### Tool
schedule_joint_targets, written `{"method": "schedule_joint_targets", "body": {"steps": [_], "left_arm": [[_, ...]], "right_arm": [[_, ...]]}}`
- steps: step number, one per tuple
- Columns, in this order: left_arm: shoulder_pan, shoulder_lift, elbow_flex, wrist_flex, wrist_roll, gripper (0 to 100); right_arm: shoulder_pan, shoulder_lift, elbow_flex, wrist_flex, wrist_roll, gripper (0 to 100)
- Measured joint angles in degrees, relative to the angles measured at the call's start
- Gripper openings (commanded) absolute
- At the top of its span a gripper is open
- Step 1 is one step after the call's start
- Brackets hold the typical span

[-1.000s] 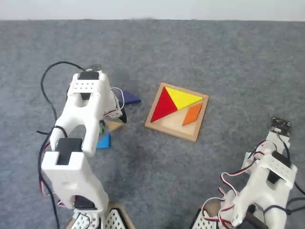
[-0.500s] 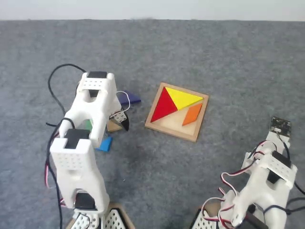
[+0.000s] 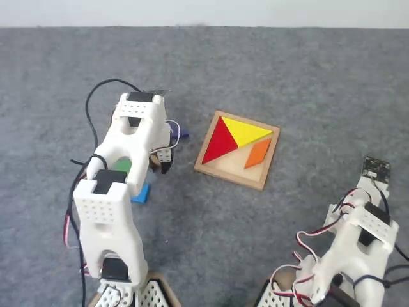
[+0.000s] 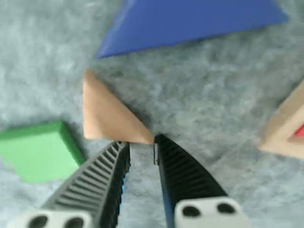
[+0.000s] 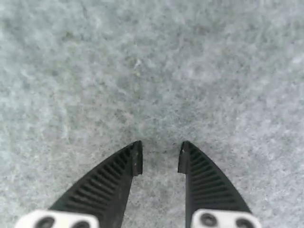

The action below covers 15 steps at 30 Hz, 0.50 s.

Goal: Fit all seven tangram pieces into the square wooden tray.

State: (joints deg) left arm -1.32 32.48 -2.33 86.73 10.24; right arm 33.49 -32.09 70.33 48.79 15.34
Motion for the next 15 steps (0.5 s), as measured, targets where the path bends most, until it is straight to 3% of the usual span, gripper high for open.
{"method": "schedule_joint_targets", "body": {"steps": [5,15], "left_arm": [[-0.4,0.0,0.0,1.3,-8.2,14],[-9.7,0.1,-0.4,2.8,-7.1,20]], "right_arm": [[0.0,0.0,0.0,0.0,0.0,13.0],[0.0,0.0,0.0,0.0,0.2,13.0]]}}
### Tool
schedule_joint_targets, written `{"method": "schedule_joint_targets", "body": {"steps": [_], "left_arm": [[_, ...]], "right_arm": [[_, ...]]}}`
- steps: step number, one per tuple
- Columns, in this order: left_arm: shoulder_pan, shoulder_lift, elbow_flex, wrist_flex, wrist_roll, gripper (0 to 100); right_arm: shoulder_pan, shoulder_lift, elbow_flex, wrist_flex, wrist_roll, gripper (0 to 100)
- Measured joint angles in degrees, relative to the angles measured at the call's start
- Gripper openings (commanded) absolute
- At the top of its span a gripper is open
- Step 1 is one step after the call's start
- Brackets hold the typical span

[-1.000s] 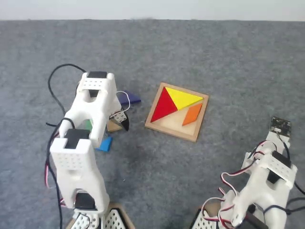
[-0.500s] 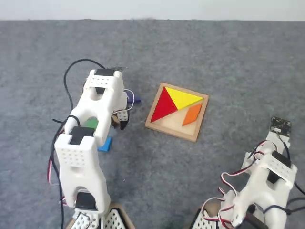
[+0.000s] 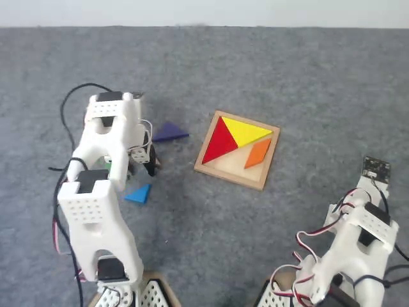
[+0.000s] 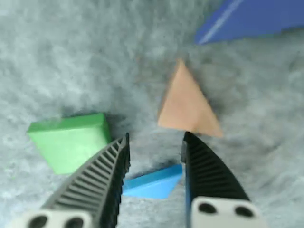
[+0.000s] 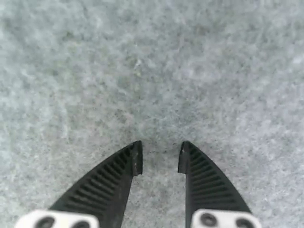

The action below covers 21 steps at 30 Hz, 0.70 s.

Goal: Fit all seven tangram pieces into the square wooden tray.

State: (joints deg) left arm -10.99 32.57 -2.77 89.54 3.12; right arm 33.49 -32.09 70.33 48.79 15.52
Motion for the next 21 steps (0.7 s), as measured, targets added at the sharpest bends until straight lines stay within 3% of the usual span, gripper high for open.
{"method": "schedule_joint_targets", "body": {"steps": [4,16,21], "left_arm": [[0.1,0.2,0.0,-1.4,2.9,25],[4.3,0.3,-3.1,-2.8,5.3,25],[4.3,0.3,-3.5,-3.0,9.5,25]], "right_arm": [[0.0,0.0,0.0,0.0,0.0,13.0],[0.0,0.0,0.0,0.0,0.0,13.0],[0.0,0.0,0.1,-0.4,0.0,12.9]]}}
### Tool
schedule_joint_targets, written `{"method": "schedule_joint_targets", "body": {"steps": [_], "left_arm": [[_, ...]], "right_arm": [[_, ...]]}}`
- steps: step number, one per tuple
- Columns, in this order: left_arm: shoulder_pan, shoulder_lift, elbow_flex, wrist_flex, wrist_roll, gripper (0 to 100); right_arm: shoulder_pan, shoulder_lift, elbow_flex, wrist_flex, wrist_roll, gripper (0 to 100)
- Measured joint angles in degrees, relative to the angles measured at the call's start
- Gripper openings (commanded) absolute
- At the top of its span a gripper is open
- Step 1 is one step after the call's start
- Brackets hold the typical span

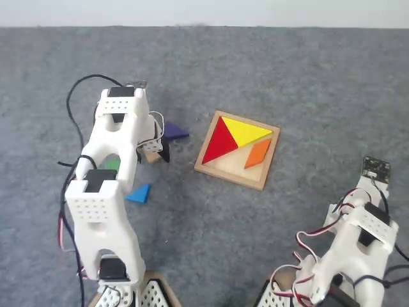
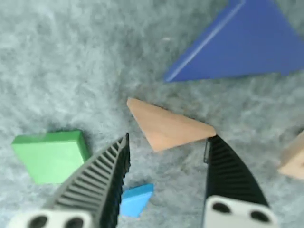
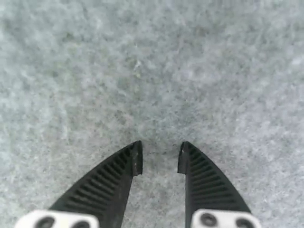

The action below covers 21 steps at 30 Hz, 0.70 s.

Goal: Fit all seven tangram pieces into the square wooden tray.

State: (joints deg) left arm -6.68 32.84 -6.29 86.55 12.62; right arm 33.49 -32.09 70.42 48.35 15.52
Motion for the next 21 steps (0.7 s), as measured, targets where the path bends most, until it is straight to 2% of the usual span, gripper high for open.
{"method": "schedule_joint_targets", "body": {"steps": [7,13,21], "left_arm": [[0.7,-0.3,0.0,-1.4,11.7,25],[1.8,-0.3,0.0,-4.6,13.5,25],[1.3,-0.3,-0.2,-6.9,11.7,25]], "right_arm": [[0.0,0.0,0.4,-0.4,0.0,12.8],[0.0,0.0,0.4,-0.4,0.0,12.8],[0.0,0.0,0.4,-0.4,0.0,12.8]]}}
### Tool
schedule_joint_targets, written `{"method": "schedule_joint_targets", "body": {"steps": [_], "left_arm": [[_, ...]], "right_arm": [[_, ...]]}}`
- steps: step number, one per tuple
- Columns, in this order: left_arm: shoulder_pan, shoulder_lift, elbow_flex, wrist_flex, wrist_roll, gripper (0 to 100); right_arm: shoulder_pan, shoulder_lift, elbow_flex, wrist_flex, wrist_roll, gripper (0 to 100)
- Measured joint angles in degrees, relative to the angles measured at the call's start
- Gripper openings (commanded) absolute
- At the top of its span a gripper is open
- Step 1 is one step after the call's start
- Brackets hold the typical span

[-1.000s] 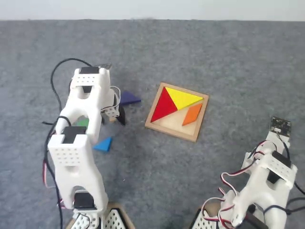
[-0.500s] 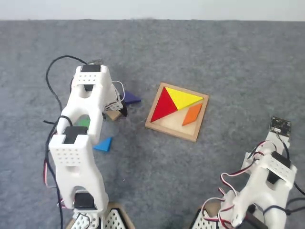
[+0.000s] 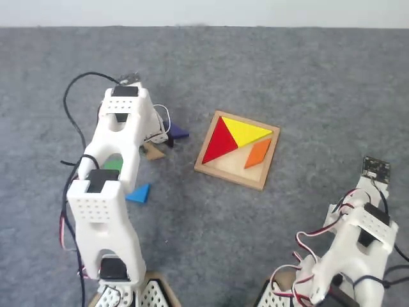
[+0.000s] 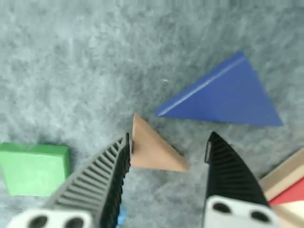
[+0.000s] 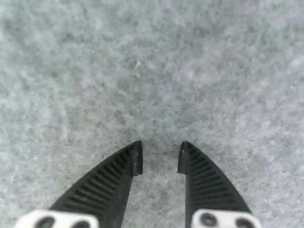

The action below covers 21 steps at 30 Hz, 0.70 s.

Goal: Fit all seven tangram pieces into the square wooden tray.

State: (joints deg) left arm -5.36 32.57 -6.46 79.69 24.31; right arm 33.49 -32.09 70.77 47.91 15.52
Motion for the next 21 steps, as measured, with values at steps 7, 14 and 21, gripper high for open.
{"method": "schedule_joint_targets", "body": {"steps": [7,14,21], "left_arm": [[2.6,4.0,-3.6,-1.5,-10.5,24],[5.9,12.6,-16.3,7.9,-20.7,19],[7.1,13.8,-19.1,14.2,-26.9,16]], "right_arm": [[0.0,0.0,0.0,0.0,0.0,12.7],[0.0,0.0,0.0,0.0,0.0,12.7],[0.0,0.0,0.0,0.0,0.0,12.7]]}}
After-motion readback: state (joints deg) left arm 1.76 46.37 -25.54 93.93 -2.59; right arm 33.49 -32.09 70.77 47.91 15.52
